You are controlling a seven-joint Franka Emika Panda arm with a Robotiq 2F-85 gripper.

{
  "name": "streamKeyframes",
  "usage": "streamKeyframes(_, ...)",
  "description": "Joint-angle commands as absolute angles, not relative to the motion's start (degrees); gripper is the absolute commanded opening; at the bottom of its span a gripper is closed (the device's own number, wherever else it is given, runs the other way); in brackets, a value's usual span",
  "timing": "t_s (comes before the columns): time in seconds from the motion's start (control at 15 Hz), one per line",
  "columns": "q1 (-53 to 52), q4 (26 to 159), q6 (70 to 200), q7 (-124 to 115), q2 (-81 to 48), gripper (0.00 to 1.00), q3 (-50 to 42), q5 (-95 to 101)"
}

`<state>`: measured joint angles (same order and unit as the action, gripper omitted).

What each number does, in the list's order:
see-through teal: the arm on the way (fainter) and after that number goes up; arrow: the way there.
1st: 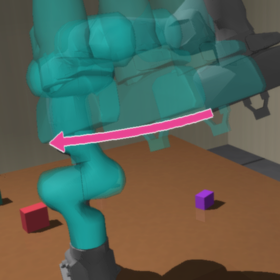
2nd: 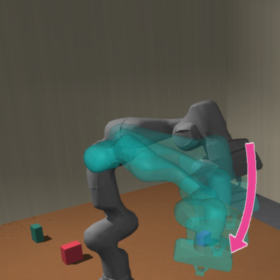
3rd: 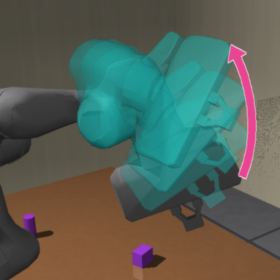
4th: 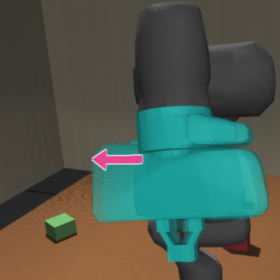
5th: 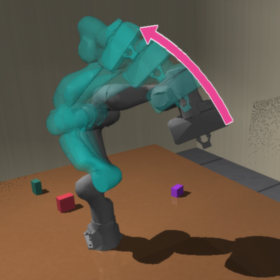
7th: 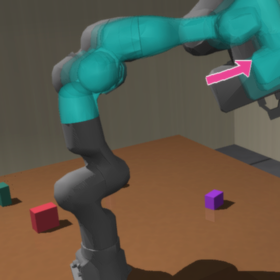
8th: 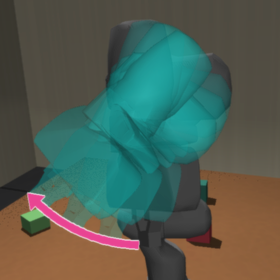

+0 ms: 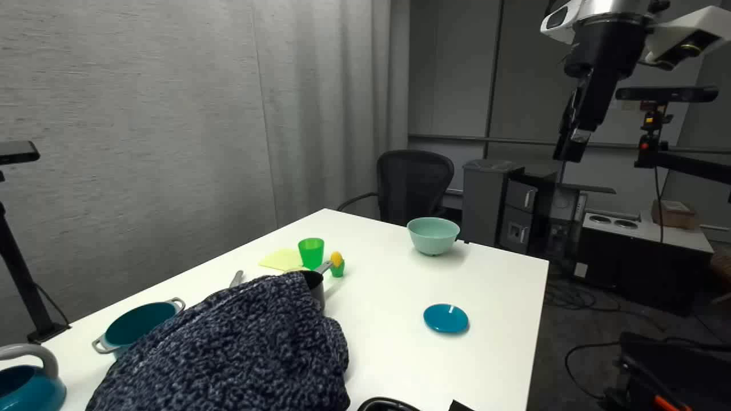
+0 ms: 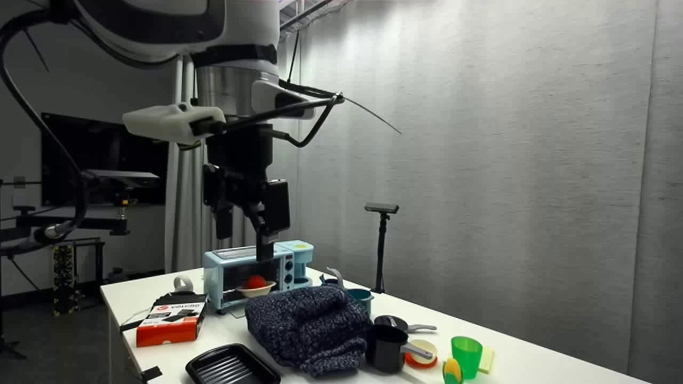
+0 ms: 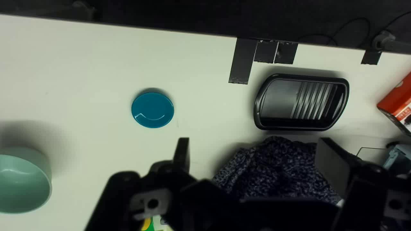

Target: Move the blanket to the right

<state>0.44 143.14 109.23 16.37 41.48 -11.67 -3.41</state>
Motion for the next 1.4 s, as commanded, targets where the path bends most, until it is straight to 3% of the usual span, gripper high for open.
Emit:
streamKeyframes(0.0, 0.9, 143.0, 109.0, 16.6, 41.3, 1.0, -11.3, -3.7)
streamKeyframes(1.33, 0.6, 142.5, 113.4, 16.0, 39.5, 1.0, -11.1, -4.5)
